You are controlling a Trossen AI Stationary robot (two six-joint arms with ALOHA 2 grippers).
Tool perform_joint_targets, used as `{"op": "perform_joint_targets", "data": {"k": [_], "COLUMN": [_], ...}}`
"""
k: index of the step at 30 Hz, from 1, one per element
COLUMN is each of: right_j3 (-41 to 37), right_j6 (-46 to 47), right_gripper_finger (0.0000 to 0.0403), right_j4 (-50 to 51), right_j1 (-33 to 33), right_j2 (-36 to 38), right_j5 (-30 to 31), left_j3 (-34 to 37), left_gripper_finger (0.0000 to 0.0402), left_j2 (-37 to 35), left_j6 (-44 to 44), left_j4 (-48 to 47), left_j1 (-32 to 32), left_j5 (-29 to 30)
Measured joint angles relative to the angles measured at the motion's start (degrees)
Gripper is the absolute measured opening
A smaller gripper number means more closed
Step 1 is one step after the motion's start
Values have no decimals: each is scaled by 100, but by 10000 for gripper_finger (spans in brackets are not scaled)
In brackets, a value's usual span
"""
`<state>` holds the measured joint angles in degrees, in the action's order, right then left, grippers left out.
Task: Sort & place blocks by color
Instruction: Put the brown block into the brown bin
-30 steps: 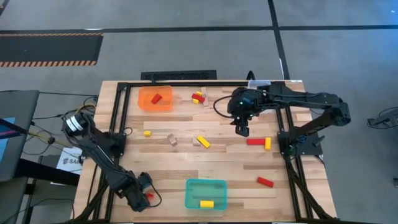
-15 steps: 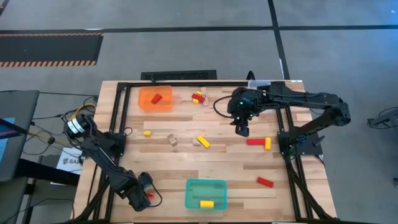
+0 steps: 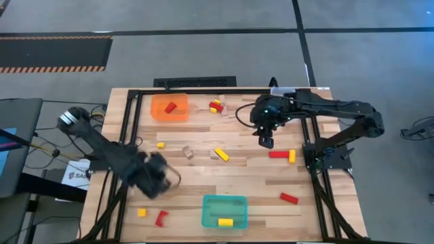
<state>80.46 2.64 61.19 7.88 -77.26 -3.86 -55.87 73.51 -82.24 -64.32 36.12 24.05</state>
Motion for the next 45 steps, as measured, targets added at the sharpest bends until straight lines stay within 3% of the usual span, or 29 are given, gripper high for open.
{"op": "perform_joint_targets", "data": {"k": [4,8,13,17,22,25,32,39,40,42,45], "right_j3": [-3,-3,-6,-6,-8,-8,-8,-8,-8,-8,-10], "right_j6": [79,128,319,489,554,557,644,706,726,759,804], "right_gripper_finger": [163,163,163,163,163,163,163,163,163,163,163], "right_j4": [284,352,310,111,-286,-483,-507,-488,-490,-489,-480], "right_j1": [2,28,55,51,6,6,9,9,9,9,9], "right_j2": [197,535,1015,1400,1792,1945,2044,2016,2018,2027,2027], "right_j5": [57,92,331,519,546,546,802,848,848,848,848], "left_j3": [-7,-7,-9,-9,-270,-1135,-4310,-7789,-7939,-7458,-7179], "left_gripper_finger": [101,101,101,101,101,101,101,101,101,101,101], "left_j2": [-805,-1125,-730,186,1974,3205,5775,7808,7985,7976,7972], "left_j6": [559,2321,4363,5160,4403,3785,2681,2396,2404,1906,1516], "left_j4": [594,1873,3767,5543,8460,9107,8576,6864,6913,7784,7640], "left_j1": [-753,-1767,-3324,-4443,-5345,-5576,-5674,-5654,-5637,-5597,-5545], "left_j5": [1133,1119,-125,-1584,-3192,-3704,-4283,-4248,-4172,-3906,-3614]}}
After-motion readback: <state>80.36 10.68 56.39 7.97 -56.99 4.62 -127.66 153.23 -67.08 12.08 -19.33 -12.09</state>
